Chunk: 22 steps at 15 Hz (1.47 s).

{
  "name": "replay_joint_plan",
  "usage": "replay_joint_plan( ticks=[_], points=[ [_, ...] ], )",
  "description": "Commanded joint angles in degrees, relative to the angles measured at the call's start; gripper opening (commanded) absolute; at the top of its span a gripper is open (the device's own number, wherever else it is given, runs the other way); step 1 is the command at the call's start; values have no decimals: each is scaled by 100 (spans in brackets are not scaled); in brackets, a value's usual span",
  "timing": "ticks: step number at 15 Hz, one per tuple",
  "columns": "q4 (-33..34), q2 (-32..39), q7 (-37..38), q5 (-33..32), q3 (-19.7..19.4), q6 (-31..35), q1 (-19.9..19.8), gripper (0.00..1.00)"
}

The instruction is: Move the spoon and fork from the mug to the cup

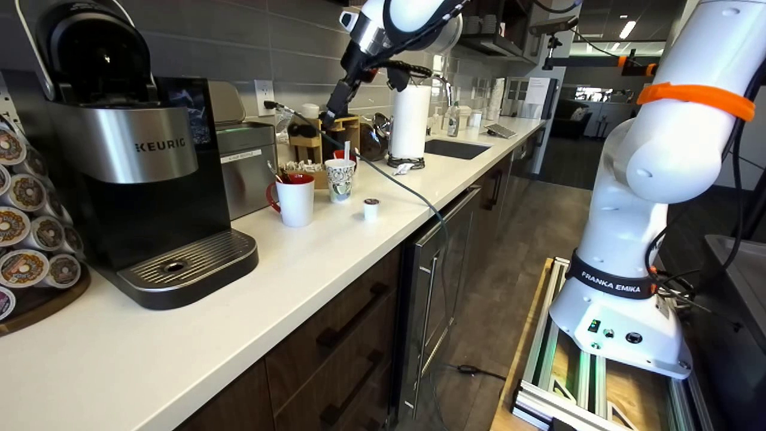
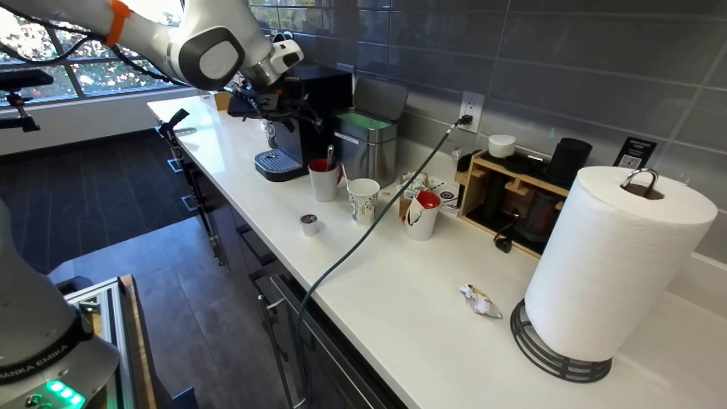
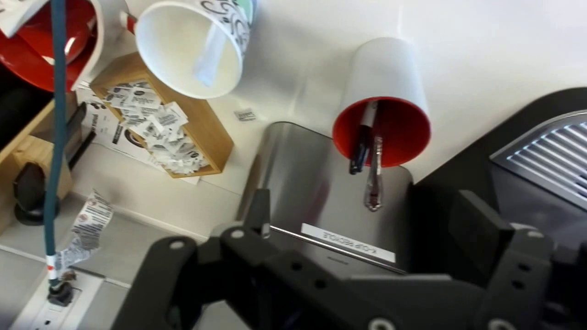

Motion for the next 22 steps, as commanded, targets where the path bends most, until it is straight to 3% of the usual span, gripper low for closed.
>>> replay_joint_plan(
  ticks=[1, 3, 5, 8, 10, 11, 14, 18, 20, 21, 22],
  points=[
    [-206, 218, -202, 146, -20, 358, 307, 100],
    [-10, 687, -41, 134, -27, 772, 299, 100],
    [277, 1160, -152, 631, -146, 1114, 401, 100],
    [731, 1641, -619, 2067, -216, 894, 616, 100],
    [866, 1747, -1178, 2973, -2, 572, 562, 100],
    [626, 1581, -746, 2276, -86, 886, 505, 100],
    [783, 1738, -1018, 2763, 8, 769, 556, 100],
    [818, 1946, -869, 2524, -79, 1331, 535, 100],
    [902, 2114, -892, 2515, -121, 1731, 524, 86],
    [917, 2183, -813, 2430, -172, 1849, 538, 72],
    [939, 2272, -748, 2333, -228, 1947, 563, 70]
  ],
)
